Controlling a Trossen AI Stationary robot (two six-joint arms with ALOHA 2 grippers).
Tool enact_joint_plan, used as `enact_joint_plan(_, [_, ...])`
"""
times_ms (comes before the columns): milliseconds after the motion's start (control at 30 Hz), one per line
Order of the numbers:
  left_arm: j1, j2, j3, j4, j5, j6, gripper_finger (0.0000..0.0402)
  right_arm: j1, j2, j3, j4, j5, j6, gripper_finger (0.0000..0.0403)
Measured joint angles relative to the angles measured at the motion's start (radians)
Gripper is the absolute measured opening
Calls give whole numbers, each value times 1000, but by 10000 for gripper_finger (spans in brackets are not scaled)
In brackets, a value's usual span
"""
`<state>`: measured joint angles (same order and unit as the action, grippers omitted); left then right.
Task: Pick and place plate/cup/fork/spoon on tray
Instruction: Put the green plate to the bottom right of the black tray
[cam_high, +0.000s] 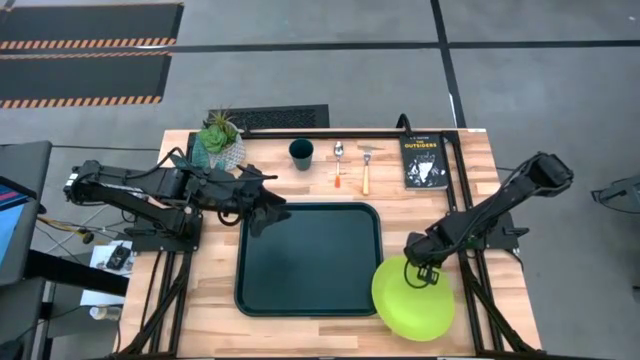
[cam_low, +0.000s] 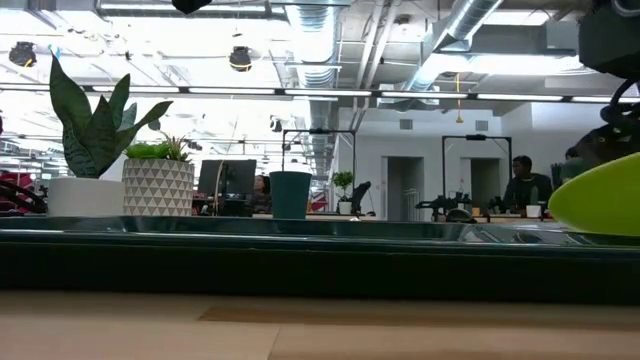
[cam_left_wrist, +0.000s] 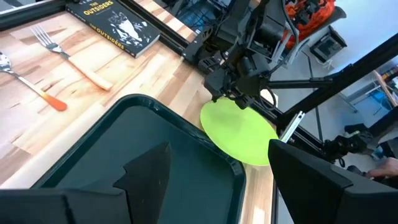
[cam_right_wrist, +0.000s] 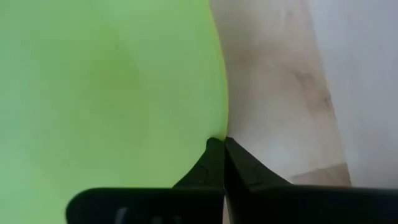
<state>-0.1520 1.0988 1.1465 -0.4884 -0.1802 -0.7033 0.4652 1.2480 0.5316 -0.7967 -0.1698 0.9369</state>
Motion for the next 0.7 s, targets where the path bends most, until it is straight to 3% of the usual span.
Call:
enact_joint_plan(333, [0, 0, 0, 0, -19, 0, 259, 0, -92, 0, -11, 6, 200, 60])
enact_joint_plan(500, [0, 0, 0, 0, -46, 0, 259, 0, -148, 2, -11, 14, 220, 116])
enact_joint_plan(700, [0, 0, 0, 0, -50, 0, 259, 0, -196, 2, -11, 17, 132, 202])
